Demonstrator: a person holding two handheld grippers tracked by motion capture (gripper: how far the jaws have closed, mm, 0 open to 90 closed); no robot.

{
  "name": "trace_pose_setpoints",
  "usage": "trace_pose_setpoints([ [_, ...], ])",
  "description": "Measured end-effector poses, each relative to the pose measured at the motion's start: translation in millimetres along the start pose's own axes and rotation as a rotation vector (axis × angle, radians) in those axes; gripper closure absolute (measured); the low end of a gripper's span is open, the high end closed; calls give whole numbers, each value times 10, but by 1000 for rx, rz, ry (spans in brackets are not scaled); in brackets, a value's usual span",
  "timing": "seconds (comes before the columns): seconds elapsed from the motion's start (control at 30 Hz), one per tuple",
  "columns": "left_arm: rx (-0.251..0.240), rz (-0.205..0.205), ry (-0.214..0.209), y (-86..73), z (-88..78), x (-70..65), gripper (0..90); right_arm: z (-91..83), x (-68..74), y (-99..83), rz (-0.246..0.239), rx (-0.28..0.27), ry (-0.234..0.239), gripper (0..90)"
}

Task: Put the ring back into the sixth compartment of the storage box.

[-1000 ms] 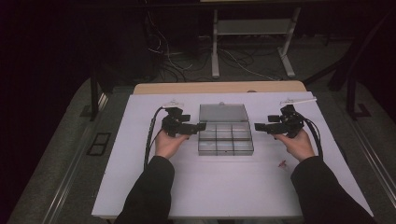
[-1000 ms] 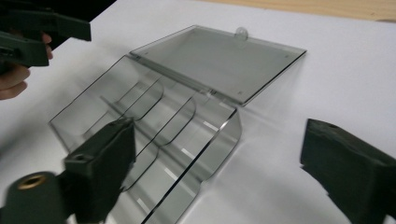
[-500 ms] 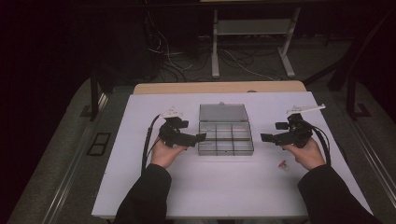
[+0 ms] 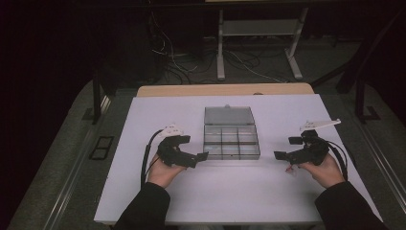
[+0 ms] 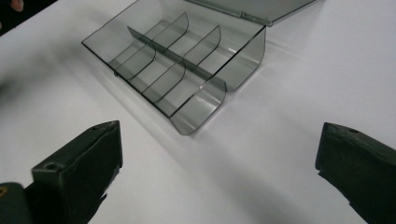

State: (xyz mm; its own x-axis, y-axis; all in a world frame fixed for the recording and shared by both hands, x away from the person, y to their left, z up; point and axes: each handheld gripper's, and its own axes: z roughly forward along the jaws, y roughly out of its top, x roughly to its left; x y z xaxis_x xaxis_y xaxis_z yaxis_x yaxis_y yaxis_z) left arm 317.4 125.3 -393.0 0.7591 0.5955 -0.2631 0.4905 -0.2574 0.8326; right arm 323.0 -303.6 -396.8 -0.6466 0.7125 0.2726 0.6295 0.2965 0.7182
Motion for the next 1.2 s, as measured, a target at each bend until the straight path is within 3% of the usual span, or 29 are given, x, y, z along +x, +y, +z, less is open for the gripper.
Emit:
trace_pose_setpoints([
  [0.27,9,-14,4,-199,-159,-34,0,-2,31,-130,-1,42,-3,5],
  [0.57,34,4,-4,-379,-304,-145,0,-11,38,-309,-1,94,-18,5],
  [0.87,30,-16,-9,-585,-382,-182,0,-33,11,-467,-2,136,-32,15],
  [1.0,12,-44,-10,-703,-403,-161,0,-35,-3,-511,-16,141,-36,172],
  [1.2,4,-56,-14,-740,-423,-149,0,17,-42,-582,-32,187,-55,345],
])
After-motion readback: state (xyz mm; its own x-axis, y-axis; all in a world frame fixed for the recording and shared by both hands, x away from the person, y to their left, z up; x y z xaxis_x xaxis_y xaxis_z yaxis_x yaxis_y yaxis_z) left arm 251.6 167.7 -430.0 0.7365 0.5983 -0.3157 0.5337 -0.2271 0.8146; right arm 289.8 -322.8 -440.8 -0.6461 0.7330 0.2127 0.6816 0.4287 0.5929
